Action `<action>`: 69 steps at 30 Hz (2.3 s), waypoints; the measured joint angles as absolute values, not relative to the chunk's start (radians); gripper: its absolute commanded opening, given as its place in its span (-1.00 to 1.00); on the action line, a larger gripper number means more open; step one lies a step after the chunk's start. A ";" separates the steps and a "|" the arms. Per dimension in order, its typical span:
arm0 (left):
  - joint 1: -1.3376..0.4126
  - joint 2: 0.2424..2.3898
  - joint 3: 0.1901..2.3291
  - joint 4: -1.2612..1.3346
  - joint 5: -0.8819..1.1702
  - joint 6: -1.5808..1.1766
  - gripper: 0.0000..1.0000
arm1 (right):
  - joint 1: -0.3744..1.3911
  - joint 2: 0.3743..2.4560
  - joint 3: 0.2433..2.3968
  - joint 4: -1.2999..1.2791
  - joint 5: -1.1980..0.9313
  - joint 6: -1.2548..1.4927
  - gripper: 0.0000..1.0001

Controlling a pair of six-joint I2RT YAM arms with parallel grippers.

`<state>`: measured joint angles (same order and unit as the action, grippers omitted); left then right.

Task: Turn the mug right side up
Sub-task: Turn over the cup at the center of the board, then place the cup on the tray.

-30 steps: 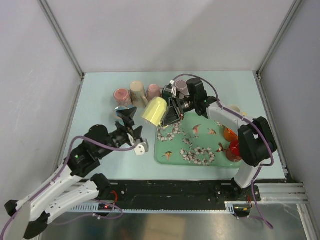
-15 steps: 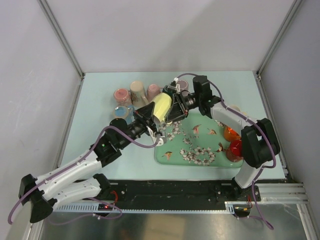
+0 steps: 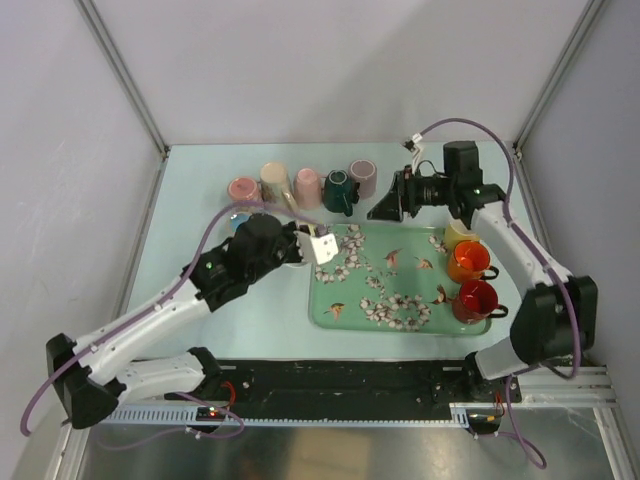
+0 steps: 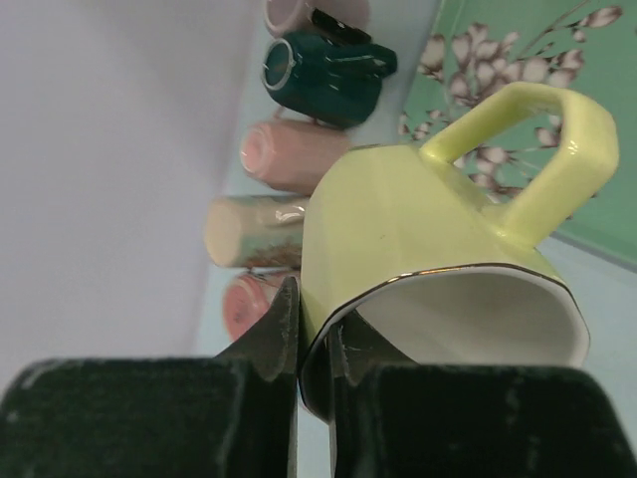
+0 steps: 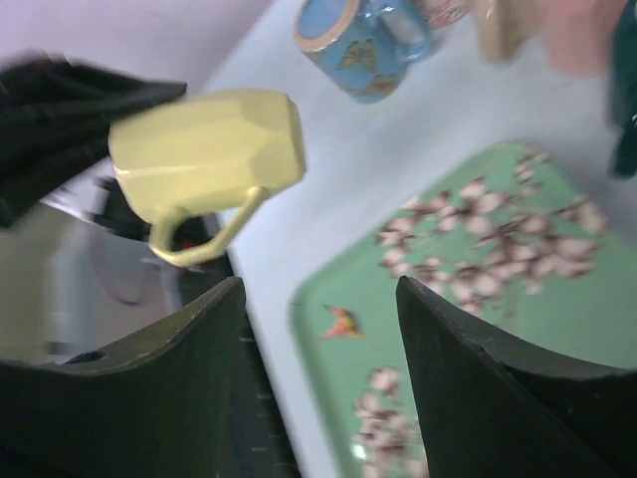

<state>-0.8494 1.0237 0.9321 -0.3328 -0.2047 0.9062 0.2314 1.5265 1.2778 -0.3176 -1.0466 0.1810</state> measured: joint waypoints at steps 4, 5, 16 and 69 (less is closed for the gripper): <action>-0.831 1.126 1.105 -0.541 -0.187 0.679 -1.00 | 0.314 1.332 1.194 -0.412 -0.885 -0.208 0.41; -0.825 1.148 1.134 -0.575 -0.173 0.639 -1.00 | 0.355 1.258 1.145 -0.423 -0.847 -0.307 0.41; -0.798 1.454 1.371 -0.899 -0.004 0.342 -1.00 | 0.759 1.011 0.854 -0.390 -0.425 -0.787 0.31; -0.762 1.494 1.541 -0.938 -0.046 0.268 0.94 | 0.216 1.153 0.556 -0.050 -0.388 -0.700 -1.00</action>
<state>-0.7624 1.4940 1.5410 -0.9379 -0.0460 0.2676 0.2165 1.1530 0.5556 -0.0498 -0.3878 -0.7002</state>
